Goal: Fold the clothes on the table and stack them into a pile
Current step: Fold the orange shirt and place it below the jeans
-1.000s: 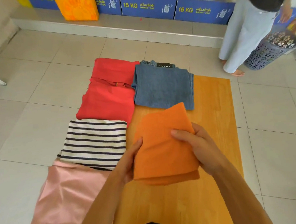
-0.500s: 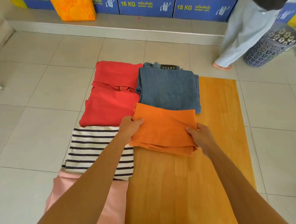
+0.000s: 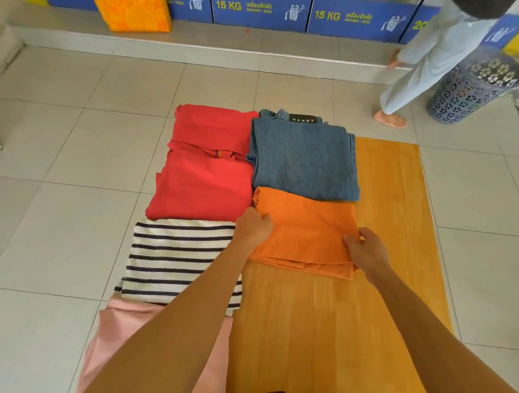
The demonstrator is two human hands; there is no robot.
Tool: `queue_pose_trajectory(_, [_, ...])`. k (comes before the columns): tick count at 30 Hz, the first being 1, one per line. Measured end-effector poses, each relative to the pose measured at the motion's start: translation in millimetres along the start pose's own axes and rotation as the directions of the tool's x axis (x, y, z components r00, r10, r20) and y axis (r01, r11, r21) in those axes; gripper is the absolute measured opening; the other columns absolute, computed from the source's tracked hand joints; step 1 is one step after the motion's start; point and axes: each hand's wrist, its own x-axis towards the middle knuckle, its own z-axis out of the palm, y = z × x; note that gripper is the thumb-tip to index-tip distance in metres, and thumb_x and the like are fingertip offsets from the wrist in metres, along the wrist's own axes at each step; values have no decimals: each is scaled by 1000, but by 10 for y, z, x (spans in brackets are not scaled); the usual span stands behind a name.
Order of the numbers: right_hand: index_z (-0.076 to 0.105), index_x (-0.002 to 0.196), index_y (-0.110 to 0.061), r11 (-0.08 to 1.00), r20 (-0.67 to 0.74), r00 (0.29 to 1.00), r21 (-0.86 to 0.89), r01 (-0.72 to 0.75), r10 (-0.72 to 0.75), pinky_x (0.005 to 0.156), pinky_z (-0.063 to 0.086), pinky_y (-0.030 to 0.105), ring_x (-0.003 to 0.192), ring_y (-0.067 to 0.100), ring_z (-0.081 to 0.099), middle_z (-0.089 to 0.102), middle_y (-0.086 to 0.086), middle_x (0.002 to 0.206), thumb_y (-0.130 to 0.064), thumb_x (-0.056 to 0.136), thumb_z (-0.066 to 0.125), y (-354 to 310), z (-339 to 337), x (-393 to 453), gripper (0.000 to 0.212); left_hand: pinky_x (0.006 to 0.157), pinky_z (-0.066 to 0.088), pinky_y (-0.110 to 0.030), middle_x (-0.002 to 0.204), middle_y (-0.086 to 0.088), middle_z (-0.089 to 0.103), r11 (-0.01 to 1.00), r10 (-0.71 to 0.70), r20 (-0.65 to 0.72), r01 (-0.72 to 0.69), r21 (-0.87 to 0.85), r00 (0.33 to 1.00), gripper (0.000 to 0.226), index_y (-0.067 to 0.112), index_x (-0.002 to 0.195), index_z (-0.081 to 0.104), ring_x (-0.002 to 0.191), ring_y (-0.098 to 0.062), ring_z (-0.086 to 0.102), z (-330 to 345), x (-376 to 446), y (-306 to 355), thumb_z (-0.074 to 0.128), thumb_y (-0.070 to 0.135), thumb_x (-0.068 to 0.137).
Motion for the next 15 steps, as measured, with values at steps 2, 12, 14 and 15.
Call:
queue_pose_trajectory(2, [60, 123, -13, 999, 9, 999, -11, -36, 36, 58, 49, 31, 85, 28, 66, 67, 5, 102, -27, 95, 59, -10, -8, -18, 31, 71, 42, -32, 108, -10, 60, 1000, 13, 27, -13, 14, 1000, 35, 5, 116, 54, 94, -24, 57, -50, -69, 13, 51, 31, 93])
queue_pose_trajectory(12, [56, 128, -14, 1000, -178, 984, -3, 9, -10, 90, 53, 47, 109, 31, 60, 61, 12, 126, -24, 93, 57, 190, 103, -679, 36, 82, 48, -25, 109, 8, 63, 976, 167, 20, -162, -144, 986, 28, 19, 119, 61, 98, -8, 59, -413, -749, -429, 53, 30, 95])
queue_pose_trajectory(14, [58, 126, -14, 999, -178, 983, -6, 44, -45, 91, 52, 46, 109, 30, 61, 62, 11, 124, -25, 94, 58, 172, 176, -852, 34, 84, 47, -24, 115, 6, 65, 973, 161, 10, -156, -172, 987, 30, 20, 121, 63, 105, -9, 59, -472, -854, -577, 53, 31, 95])
queue_pose_trajectory(15, [59, 125, -13, 998, -165, 984, -9, 70, -70, 91, 53, 45, 109, 30, 61, 63, 11, 123, -24, 94, 58, 144, 219, -935, 33, 87, 47, -25, 117, 7, 64, 971, 155, 3, -151, -183, 988, 31, 22, 123, 62, 107, -9, 59, -495, -904, -654, 54, 32, 95])
